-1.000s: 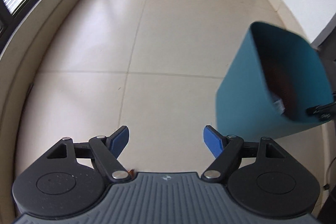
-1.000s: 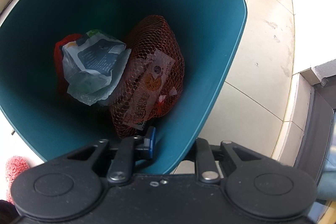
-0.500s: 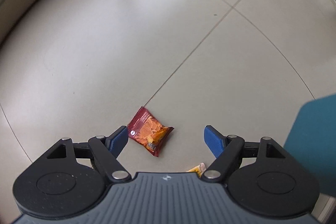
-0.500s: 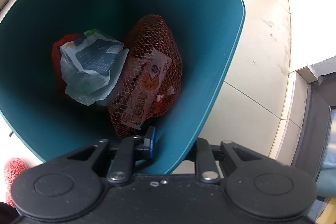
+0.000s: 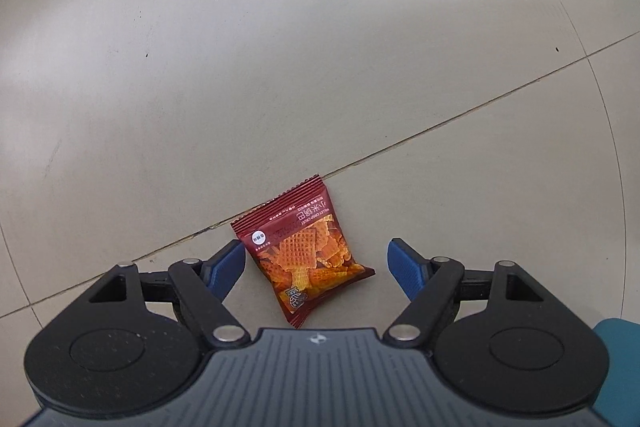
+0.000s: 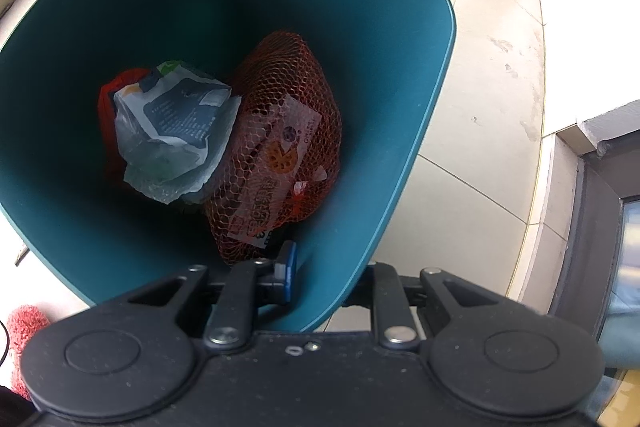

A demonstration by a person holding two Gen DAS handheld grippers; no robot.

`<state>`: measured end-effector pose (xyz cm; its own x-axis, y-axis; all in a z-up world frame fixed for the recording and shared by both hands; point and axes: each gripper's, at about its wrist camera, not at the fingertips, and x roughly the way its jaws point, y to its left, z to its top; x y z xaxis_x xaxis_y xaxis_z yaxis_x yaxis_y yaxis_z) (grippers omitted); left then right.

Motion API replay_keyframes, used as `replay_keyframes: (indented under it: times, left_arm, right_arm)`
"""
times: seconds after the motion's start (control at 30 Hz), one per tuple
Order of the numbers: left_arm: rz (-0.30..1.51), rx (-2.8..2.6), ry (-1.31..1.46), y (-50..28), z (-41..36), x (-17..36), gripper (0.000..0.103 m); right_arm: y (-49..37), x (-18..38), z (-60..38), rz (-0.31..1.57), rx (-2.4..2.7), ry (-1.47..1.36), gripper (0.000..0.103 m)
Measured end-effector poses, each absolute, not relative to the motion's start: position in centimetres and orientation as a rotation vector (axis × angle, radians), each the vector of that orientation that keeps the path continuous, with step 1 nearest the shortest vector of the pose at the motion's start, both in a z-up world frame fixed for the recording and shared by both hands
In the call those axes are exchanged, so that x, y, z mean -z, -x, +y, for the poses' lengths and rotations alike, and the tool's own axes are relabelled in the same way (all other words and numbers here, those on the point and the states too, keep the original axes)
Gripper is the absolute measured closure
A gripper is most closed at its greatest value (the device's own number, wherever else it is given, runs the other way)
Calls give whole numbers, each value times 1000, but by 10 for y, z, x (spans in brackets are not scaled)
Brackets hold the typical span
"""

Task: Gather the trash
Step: 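Close the left tool on the red chip packet and lift it, then carry the chip packet into the wastebasket with the left tool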

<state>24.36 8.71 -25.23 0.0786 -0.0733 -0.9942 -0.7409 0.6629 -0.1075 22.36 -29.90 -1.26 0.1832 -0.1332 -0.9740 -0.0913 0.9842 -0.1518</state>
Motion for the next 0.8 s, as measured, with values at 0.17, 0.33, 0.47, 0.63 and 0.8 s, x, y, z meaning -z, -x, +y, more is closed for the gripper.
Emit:
replay_keyframes:
  times: [0.17, 0.33, 0.47, 0.63, 0.8]
  left_arm:
    - [1441, -614, 701, -245, 88, 259, 39]
    - [1448, -586, 648, -244, 86, 258, 53]
    - [1452, -545, 559, -242, 79, 243, 60]
    - [1404, -367, 437, -246, 55, 180, 60]
    - [1341, -178, 344, -254, 19, 90, 60]
  right_arm:
    - [-224, 13, -299, 1387, 31, 189, 84]
    - [-224, 13, -298, 1388, 30, 189, 84]
    - [-224, 12, -298, 1386, 27, 189, 84]
    - [-223, 10, -300, 1379, 16, 183, 84]
    - [-221, 8, -302, 1371, 9, 177, 84]
